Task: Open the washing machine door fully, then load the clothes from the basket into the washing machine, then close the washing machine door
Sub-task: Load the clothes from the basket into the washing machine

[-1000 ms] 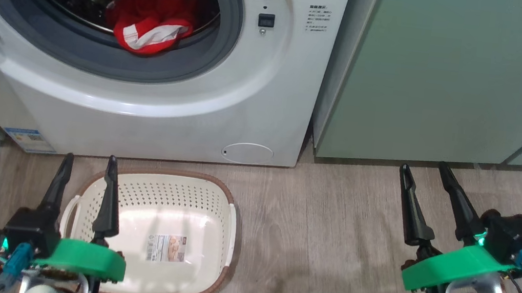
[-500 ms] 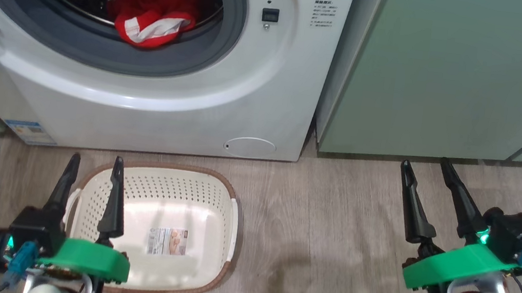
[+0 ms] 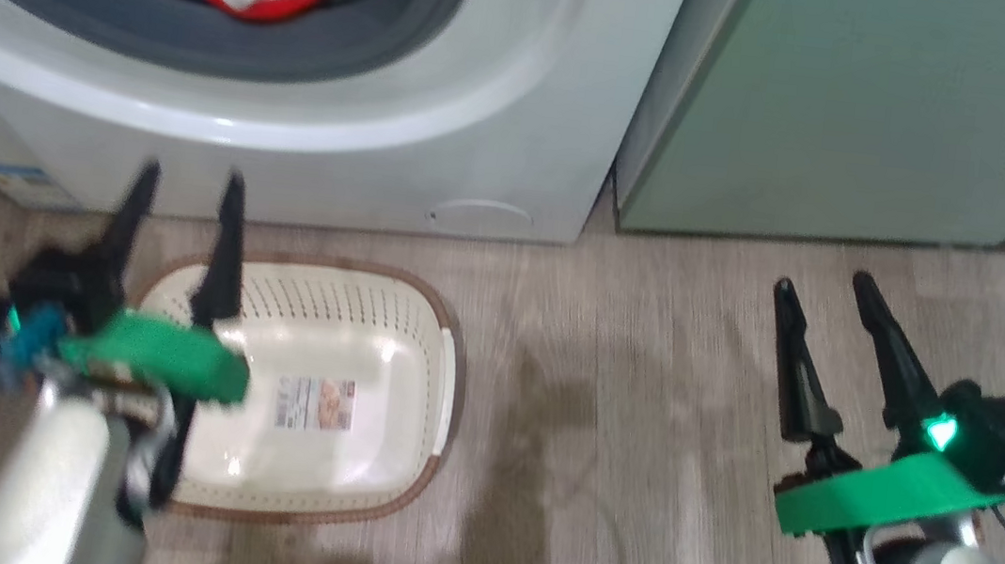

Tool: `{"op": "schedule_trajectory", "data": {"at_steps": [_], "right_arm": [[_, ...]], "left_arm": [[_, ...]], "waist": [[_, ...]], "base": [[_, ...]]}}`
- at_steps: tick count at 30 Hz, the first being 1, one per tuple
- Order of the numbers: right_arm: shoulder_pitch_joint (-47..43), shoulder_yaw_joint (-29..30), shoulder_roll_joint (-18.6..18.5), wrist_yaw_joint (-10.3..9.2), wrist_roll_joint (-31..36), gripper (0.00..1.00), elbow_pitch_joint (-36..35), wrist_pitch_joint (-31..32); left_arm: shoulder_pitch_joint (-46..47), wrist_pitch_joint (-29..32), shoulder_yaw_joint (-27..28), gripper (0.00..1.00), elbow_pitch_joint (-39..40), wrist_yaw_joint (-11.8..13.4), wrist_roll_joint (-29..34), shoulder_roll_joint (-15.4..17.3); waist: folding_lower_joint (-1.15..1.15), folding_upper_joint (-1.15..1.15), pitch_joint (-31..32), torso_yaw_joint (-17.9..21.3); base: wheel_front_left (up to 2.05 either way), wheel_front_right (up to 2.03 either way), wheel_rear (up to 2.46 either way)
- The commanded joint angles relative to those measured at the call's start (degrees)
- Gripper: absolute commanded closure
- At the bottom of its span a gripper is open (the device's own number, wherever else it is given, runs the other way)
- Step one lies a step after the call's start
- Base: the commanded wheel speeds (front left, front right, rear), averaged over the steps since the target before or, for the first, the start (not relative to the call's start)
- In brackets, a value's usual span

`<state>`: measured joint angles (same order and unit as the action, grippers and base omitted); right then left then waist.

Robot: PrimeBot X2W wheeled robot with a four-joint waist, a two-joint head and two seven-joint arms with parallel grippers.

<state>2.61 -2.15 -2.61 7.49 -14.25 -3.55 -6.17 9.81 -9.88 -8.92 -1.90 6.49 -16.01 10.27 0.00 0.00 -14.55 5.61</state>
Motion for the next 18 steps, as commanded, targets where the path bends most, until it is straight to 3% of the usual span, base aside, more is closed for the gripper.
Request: {"op": "schedule_trajectory", "data": {"at_steps": [1,8,18], "right_arm": [[2.72,-1.73,-0.27,0.0,-0.43,0.0,-2.46,-0.7],[6.12,-4.18,-0.27,0.0,-1.64,0.0,-1.91,-2.29],[10.73,-7.79,-0.27,0.0,-5.27,0.0,2.14,-6.78]], "left_arm": [[4.8,0.46,2.44,0.0,0.74,-0.58,-0.45,1.92],[21.81,4.09,4.47,0.0,-8.66,-3.88,-2.6,5.72],[42.16,14.15,5.26,0.0,-26.21,-9.09,-4.78,13.05]], "waist": [[0.0,0.0,-2.93,0.68],[0.0,0.0,-10.69,4.4],[0.0,0.0,-18.29,11.06]], "base": [[0.0,0.0,0.0],[0.0,0.0,0.0],[0.0,0.0,0.0]]}}
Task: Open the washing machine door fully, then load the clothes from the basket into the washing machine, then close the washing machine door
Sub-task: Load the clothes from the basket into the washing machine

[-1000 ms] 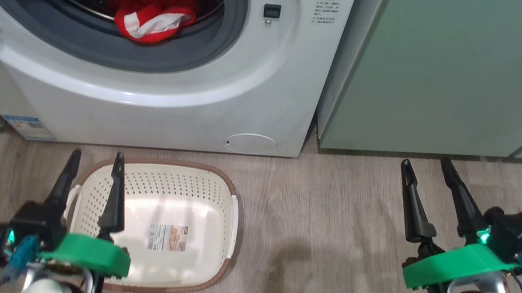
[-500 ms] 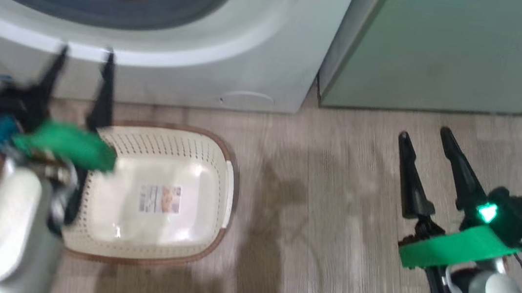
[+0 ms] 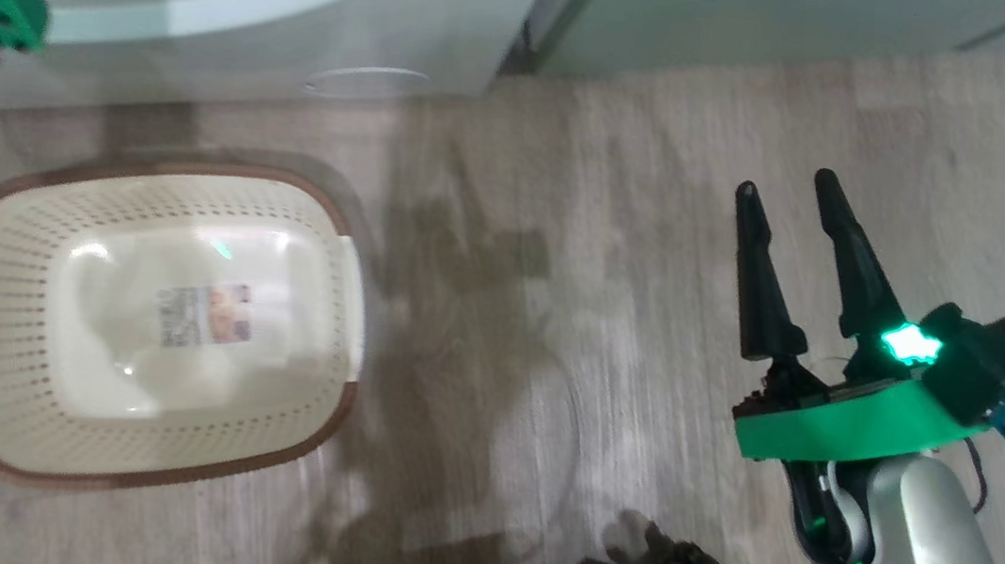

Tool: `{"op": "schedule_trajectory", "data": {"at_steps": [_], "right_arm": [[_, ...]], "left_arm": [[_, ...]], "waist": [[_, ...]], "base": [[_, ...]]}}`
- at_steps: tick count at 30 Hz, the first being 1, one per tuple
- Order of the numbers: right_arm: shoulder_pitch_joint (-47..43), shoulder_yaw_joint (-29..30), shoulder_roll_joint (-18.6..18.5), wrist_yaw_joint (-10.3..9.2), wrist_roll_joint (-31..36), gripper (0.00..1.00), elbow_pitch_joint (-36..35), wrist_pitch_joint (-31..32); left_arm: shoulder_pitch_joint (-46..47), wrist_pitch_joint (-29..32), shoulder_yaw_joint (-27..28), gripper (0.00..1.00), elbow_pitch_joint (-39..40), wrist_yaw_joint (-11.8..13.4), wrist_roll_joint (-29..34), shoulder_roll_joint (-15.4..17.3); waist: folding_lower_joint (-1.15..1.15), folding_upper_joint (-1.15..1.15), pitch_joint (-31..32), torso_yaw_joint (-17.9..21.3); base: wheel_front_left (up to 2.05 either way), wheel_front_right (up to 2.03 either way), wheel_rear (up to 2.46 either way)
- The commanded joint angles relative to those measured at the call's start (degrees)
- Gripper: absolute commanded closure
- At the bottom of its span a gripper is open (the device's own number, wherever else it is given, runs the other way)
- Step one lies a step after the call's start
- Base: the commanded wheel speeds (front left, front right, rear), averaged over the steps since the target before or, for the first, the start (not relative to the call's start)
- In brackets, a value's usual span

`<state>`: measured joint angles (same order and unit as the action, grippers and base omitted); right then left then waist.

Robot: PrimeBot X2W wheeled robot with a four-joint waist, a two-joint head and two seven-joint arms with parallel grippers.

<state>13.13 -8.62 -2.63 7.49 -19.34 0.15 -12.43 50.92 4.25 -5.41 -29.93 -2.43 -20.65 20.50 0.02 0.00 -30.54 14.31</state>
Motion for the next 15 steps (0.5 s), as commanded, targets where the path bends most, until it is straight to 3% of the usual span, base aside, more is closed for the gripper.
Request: {"op": "schedule_trajectory", "data": {"at_steps": [1,7,15], "right_arm": [[0.52,-1.61,-0.25,0.0,-0.63,0.0,-1.11,-0.87],[2.67,-3.72,-0.25,0.0,-3.26,0.0,1.02,-2.33],[4.5,-4.44,-0.25,0.0,-5.96,0.0,0.72,-2.55]], "left_arm": [[2.46,1.34,1.72,0.0,0.47,-0.51,-0.28,3.56],[11.03,10.38,0.05,0.0,-5.26,-2.73,0.01,8.99],[17.22,24.7,-2.55,0.0,-6.98,-3.93,0.06,14.38]], "waist": [[-0.02,0.0,-2.83,2.92],[-0.02,0.0,-5.8,5.98],[-0.02,0.0,-8.29,8.37]], "base": [[0.0,0.0,0.0],[0.0,0.0,0.0],[0.0,0.0,0.0]]}}
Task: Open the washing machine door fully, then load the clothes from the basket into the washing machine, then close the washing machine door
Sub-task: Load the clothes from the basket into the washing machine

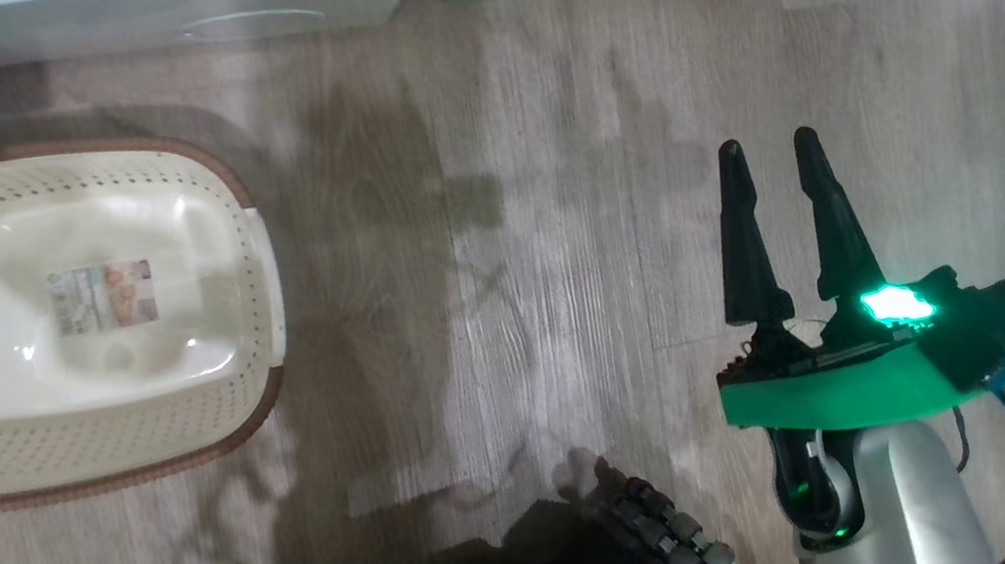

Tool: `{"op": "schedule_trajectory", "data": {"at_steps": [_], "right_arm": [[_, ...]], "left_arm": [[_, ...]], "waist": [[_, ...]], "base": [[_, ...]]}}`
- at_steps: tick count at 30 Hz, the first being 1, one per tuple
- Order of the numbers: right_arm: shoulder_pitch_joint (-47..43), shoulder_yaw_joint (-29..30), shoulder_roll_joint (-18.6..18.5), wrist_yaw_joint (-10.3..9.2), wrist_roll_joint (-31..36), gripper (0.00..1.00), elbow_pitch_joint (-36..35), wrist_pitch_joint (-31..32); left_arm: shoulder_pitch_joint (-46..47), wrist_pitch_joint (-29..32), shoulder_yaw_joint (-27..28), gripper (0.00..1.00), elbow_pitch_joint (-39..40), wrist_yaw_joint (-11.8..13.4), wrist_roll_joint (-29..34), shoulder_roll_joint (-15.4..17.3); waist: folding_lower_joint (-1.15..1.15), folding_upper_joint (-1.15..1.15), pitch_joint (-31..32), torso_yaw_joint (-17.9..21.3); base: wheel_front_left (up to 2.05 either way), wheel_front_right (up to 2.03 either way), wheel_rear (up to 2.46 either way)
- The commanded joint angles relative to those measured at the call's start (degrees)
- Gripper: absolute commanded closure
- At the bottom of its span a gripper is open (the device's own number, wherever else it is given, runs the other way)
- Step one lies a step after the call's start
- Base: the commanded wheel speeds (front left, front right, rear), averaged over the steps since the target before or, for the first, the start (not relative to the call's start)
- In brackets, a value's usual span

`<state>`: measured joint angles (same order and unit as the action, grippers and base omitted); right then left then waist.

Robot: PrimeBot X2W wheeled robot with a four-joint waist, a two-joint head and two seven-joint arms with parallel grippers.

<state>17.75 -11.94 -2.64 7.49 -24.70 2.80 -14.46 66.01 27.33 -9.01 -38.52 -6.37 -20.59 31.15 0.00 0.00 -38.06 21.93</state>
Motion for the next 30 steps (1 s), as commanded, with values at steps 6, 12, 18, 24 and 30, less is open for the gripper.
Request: {"op": "schedule_trajectory", "data": {"at_steps": [6,12,18,24,30], "right_arm": [[0.14,-1.36,-0.23,0.0,-1.75,0.0,-2.15,-0.52],[0.37,-1.6,-0.23,0.0,-2.56,0.0,-2.43,-0.53],[0.47,-1.83,-0.23,0.0,-3.2,0.0,-2.79,-0.53],[0.81,-2.62,-0.23,0.0,-4.0,0.0,-3.16,-0.53],[0.37,-2.86,-0.23,0.0,-4.62,0.0,-3.66,-0.53]], "left_arm": [[3.25,9.54,0.39,0.24,1.38,0.76,0.0,5.72],[3.5,14.15,-0.61,1.0,3.84,1.9,1.09,7.73],[5.7,10.7,-0.4,1.0,7.76,3.93,3.38,10.15],[9.94,0.09,-0.35,1.0,9.0,6.04,7.25,12.45],[12.95,-8.6,0.42,1.0,6.78,6.76,8.47,14.2]], "waist": [[0.0,0.0,-1.56,1.68],[0.0,0.0,-2.28,2.47],[0.0,0.0,-3.57,3.22],[0.0,0.0,-5.42,4.78],[0.0,0.0,-7.8,6.92]], "base": [[0.0,0.0,0.0],[0.0,0.0,0.0],[0.0,0.0,0.0],[0.0,0.0,0.0],[0.0,0.0,0.0]]}}
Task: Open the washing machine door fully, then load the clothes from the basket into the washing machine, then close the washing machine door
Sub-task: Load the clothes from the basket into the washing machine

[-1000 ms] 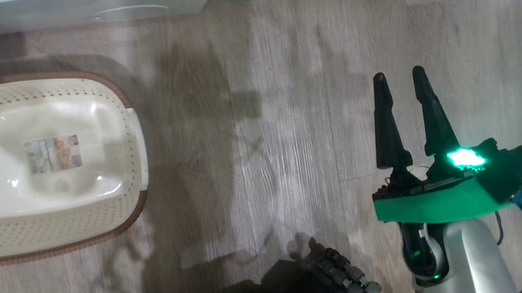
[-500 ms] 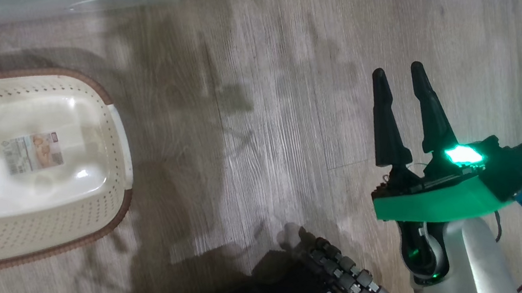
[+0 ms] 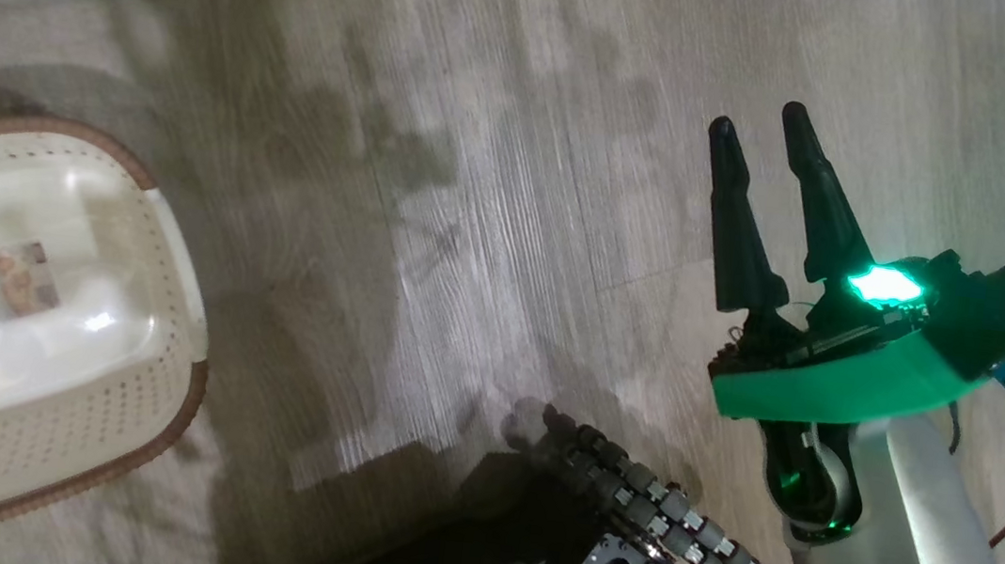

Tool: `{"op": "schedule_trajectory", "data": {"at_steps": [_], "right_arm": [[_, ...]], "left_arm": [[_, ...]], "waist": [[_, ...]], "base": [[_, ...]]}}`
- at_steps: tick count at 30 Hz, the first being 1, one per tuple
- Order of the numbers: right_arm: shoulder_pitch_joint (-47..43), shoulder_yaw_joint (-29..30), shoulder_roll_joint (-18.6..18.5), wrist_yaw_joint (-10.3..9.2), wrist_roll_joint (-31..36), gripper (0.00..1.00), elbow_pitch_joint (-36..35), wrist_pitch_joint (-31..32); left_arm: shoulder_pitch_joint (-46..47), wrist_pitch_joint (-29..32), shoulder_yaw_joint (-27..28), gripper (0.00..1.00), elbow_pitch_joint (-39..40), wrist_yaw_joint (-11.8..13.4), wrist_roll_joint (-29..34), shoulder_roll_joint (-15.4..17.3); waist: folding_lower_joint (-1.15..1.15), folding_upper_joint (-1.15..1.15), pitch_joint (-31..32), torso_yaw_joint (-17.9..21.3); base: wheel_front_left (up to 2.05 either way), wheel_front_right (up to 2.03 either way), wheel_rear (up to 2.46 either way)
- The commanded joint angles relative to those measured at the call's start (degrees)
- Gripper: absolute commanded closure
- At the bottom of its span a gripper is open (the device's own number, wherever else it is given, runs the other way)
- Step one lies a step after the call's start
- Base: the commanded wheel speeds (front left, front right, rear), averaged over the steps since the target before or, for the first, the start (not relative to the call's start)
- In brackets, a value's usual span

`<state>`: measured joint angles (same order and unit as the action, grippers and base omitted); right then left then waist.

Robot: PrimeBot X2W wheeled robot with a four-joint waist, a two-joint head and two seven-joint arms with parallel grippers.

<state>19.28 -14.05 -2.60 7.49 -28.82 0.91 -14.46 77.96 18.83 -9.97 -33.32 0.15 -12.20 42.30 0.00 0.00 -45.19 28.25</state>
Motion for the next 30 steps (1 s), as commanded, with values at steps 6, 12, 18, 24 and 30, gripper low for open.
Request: {"op": "schedule_trajectory", "data": {"at_steps": [6,12,18,24,30], "right_arm": [[-1.56,-0.99,-0.28,0.0,-1.2,0.0,-1.87,-0.53],[-0.99,-0.56,-0.28,0.0,-1.24,0.0,-1.74,-0.53],[-1.01,0.42,-0.28,0.0,-0.03,0.0,-1.74,-0.53],[-1.52,1.61,-0.28,0.0,1.8,0.0,-1.74,-0.53],[-2.91,3.17,-0.28,0.0,4.49,0.0,-1.51,-0.53]], "left_arm": [[1.54,-3.29,2.96,1.0,-4.64,0.42,-1.92,2.95],[3.4,-4.76,3.85,0.56,-9.71,-0.45,-4.43,1.33],[2.67,-8.38,4.65,0.0,-12.42,-1.17,-7.25,-2.12],[-1.71,-14.73,5.91,0.0,-11.85,-1.14,-9.69,-5.56],[-11.83,-23.66,6.06,0.0,-5.97,0.05,-10.91,-10.57]], "waist": [[0.0,0.0,-1.96,1.3],[0.0,0.0,-1.69,0.88],[0.0,0.0,0.59,-1.3],[0.0,0.0,3.88,-4.08],[0.0,0.0,8.61,-8.26]], "base": [[0.0,0.0,0.0],[0.0,0.0,0.0],[0.0,0.0,0.0],[0.0,0.0,0.0],[0.0,0.0,0.0]]}}
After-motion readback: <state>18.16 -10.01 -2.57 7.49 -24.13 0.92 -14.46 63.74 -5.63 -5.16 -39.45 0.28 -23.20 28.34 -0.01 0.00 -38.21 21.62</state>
